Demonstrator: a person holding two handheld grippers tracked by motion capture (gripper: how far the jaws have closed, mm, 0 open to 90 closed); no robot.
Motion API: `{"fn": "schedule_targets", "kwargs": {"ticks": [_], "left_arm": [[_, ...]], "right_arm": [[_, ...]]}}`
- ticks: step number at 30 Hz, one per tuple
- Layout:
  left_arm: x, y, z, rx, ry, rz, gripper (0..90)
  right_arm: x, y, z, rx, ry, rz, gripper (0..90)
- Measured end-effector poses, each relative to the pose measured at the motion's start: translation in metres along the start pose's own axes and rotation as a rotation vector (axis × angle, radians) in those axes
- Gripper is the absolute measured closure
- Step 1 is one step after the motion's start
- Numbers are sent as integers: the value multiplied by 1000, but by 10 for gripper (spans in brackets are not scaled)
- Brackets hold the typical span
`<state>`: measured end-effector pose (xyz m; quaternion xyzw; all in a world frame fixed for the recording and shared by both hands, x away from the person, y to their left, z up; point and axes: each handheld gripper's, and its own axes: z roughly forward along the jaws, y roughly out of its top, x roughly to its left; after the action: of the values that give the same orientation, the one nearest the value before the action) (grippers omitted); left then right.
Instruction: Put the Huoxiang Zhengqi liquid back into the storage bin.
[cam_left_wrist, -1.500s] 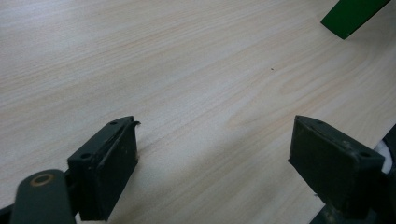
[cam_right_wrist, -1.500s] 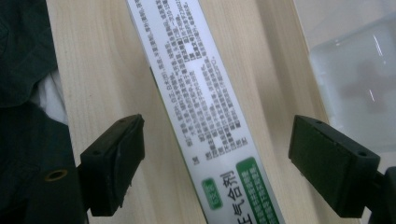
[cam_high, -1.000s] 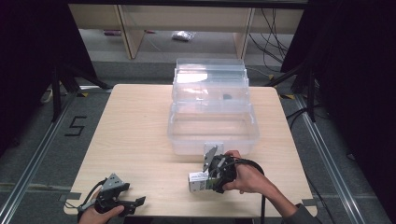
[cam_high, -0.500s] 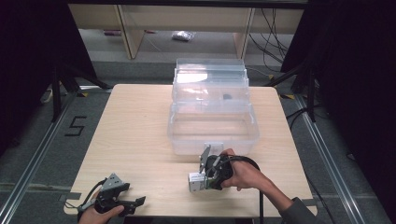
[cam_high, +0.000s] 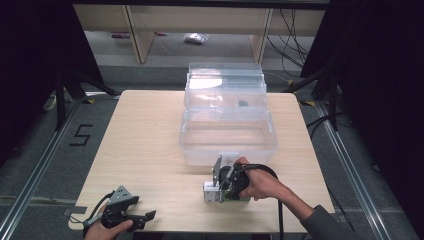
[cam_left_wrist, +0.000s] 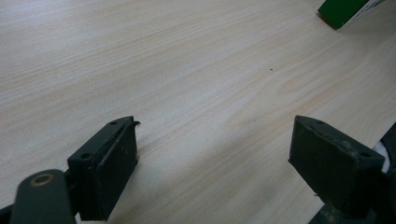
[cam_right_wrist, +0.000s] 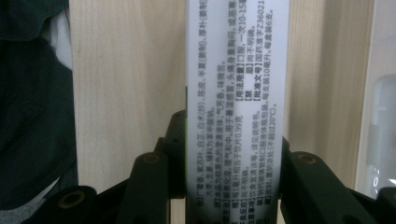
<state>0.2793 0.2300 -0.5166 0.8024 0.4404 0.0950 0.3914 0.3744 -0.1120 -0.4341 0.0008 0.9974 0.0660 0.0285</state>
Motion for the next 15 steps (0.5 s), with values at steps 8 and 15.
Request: {"fn": "schedule_targets", "kwargs": {"ticks": [8,15], "left_arm": [[1,0,-1,11,-7,15,148],[0,0,0,1,5,2,148]], "right_arm": [[-1,-2,-17,-7,14,-12,648],[-6,-6,-33,-30,14,7,648]]}}
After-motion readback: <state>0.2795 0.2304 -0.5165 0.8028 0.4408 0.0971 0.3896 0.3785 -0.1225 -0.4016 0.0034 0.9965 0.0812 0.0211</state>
